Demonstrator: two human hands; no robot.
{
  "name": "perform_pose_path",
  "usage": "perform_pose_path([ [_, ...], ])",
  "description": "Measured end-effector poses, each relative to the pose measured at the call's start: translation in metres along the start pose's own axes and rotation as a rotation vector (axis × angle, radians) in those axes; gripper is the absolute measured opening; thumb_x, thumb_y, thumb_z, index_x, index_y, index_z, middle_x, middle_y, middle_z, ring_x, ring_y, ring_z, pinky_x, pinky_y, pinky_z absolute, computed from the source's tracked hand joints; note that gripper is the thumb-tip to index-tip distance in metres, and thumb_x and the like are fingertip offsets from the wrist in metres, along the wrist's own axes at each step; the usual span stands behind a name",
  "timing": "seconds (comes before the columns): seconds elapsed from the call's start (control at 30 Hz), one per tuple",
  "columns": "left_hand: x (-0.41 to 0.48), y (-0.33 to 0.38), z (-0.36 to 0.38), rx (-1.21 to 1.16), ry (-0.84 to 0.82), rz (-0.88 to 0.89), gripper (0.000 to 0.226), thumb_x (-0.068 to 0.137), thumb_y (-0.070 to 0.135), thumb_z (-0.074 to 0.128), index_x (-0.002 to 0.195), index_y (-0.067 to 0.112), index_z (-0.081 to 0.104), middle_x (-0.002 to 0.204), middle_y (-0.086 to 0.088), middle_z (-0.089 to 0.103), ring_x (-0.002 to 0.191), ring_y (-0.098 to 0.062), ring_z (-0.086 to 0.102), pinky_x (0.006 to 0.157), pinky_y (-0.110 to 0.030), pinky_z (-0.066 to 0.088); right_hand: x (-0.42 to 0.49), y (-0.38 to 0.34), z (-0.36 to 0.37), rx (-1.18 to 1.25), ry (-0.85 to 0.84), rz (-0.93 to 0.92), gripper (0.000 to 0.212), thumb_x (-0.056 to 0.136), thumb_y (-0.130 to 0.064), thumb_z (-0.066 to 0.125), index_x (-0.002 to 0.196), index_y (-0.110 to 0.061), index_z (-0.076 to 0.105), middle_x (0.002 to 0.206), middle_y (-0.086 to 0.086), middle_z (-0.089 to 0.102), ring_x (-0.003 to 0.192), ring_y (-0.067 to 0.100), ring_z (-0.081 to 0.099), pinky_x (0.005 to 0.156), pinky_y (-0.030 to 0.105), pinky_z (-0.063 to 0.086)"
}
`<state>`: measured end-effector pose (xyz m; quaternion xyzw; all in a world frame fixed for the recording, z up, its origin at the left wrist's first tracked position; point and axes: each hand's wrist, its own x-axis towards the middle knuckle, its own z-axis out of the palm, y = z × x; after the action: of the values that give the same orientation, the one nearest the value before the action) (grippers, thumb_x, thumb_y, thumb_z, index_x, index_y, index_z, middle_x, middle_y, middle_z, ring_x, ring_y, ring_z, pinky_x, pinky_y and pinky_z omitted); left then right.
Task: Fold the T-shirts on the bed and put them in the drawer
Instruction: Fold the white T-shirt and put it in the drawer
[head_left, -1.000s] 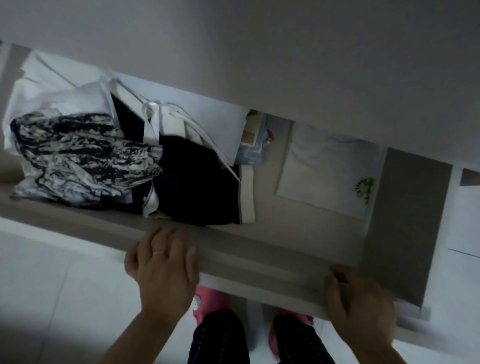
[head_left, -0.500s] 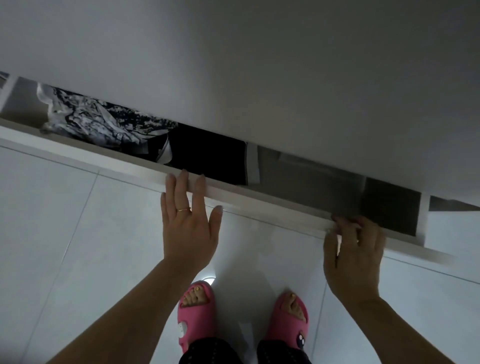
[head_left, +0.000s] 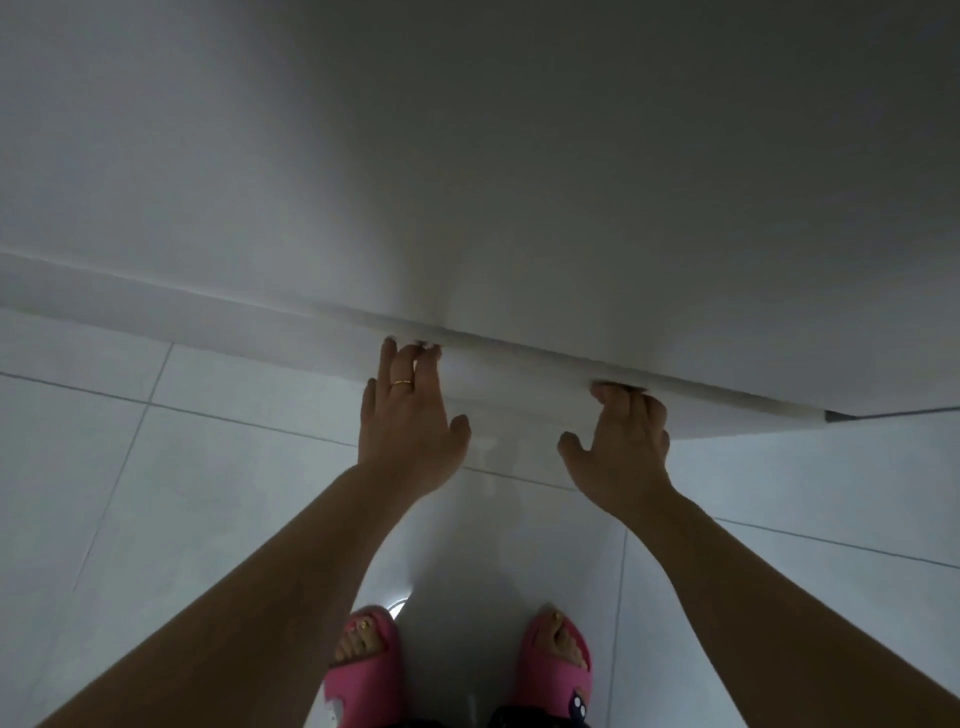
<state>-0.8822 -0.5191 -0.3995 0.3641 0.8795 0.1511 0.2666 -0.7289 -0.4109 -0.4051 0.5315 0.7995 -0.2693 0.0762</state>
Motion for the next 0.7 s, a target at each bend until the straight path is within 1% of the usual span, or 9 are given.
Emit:
perform_pose_path([
  [0.1, -0.002, 0.005, -0.015, -0.028, -0.026, 0.008, 0.077, 0.087, 0.026, 0.057, 0.147, 0.021, 0.01, 0.155, -0.001, 0.012, 0.144, -0.021, 0.0, 0.115, -0.042, 0.017, 0.0, 0.0, -0.015, 0.009, -0.007, 0.016, 0.063, 0.084, -0.031, 0.058, 0.138, -0.012, 0.031, 0.14, 0.006, 0.036, 0.133, 0.023, 0.018, 0.105, 0.037, 0.024],
  [0.2, -0.017, 0.012, -0.034, -0.119, -0.017, -0.006, 0.068, 0.088, 0.022, 0.056, 0.145, 0.022, 0.02, 0.149, -0.005, 0.025, 0.137, -0.024, 0.025, 0.106, -0.039, 0.029, -0.012, 0.002, -0.034, 0.0, -0.021, 0.017, 0.063, 0.087, -0.031, 0.056, 0.141, -0.014, 0.027, 0.141, 0.005, 0.035, 0.133, 0.023, 0.022, 0.105, 0.037, 0.027],
  [0.27, -0.036, 0.013, -0.05, -0.163, -0.054, -0.019, 0.052, 0.09, 0.022, 0.055, 0.139, 0.021, 0.036, 0.133, -0.007, 0.047, 0.121, -0.023, 0.046, 0.095, -0.031, 0.037, -0.03, 0.001, -0.049, 0.077, -0.079, 0.004, 0.054, 0.089, -0.028, 0.054, 0.138, -0.017, 0.033, 0.132, 0.003, 0.046, 0.127, 0.021, 0.037, 0.1, 0.033, 0.033],
  [0.33, -0.063, 0.01, -0.07, -0.212, -0.107, -0.03, 0.034, 0.09, 0.02, 0.056, 0.124, 0.021, 0.052, 0.106, -0.001, 0.064, 0.103, -0.02, 0.059, 0.084, -0.022, 0.039, -0.058, -0.002, -0.069, 0.233, -0.197, 0.012, 0.039, 0.09, -0.026, 0.053, 0.128, -0.019, 0.045, 0.11, -0.003, 0.057, 0.11, 0.016, 0.054, 0.09, 0.025, 0.04],
  [0.43, -0.109, 0.002, -0.112, -0.314, -0.075, -0.091, 0.022, 0.086, 0.009, 0.061, 0.1, 0.025, 0.059, 0.073, 0.015, 0.063, 0.076, -0.002, 0.064, 0.064, -0.004, 0.037, -0.105, -0.01, -0.098, 0.328, -0.299, -0.017, 0.024, 0.091, -0.026, 0.052, 0.115, -0.022, 0.054, 0.089, -0.014, 0.058, 0.085, 0.004, 0.058, 0.071, 0.013, 0.042],
  [0.5, -0.139, -0.002, -0.143, -0.342, -0.029, -0.165, 0.02, 0.085, 0.008, 0.062, 0.097, 0.024, 0.061, 0.068, 0.018, 0.062, 0.062, 0.003, 0.058, 0.057, -0.007, 0.038, -0.134, -0.017, -0.117, 0.377, -0.289, -0.037, 0.017, 0.091, -0.025, 0.053, 0.108, -0.027, 0.055, 0.086, -0.015, 0.059, 0.079, -0.003, 0.057, 0.061, 0.005, 0.039],
  [0.53, -0.154, -0.003, -0.159, -0.359, -0.011, -0.207, 0.018, 0.086, 0.01, 0.062, 0.099, 0.023, 0.063, 0.069, 0.014, 0.064, 0.064, 0.0, 0.059, 0.058, -0.012, 0.039, -0.147, -0.023, -0.128, 0.399, -0.287, -0.036, 0.014, 0.091, -0.025, 0.053, 0.104, -0.03, 0.055, 0.085, -0.015, 0.06, 0.077, -0.004, 0.056, 0.058, 0.004, 0.039],
  [0.63, -0.2, -0.002, -0.201, -0.493, 0.088, -0.365, 0.016, 0.088, 0.014, 0.059, 0.098, 0.027, 0.061, 0.078, -0.006, 0.07, 0.08, -0.027, 0.065, 0.062, -0.024, 0.044, -0.182, -0.049, -0.156, 0.434, -0.307, -0.076, 0.013, 0.09, -0.024, 0.055, 0.096, -0.036, 0.054, 0.085, -0.014, 0.061, 0.074, -0.003, 0.057, 0.056, 0.006, 0.037],
  [0.7, -0.234, 0.002, -0.226, -0.583, 0.156, -0.443, 0.016, 0.089, 0.016, 0.056, 0.096, 0.029, 0.06, 0.084, -0.008, 0.07, 0.083, -0.029, 0.065, 0.066, -0.027, 0.046, -0.201, -0.069, -0.176, 0.4, -0.361, -0.146, 0.014, 0.09, -0.024, 0.055, 0.095, -0.037, 0.056, 0.086, -0.014, 0.061, 0.077, -0.003, 0.057, 0.059, 0.007, 0.037],
])
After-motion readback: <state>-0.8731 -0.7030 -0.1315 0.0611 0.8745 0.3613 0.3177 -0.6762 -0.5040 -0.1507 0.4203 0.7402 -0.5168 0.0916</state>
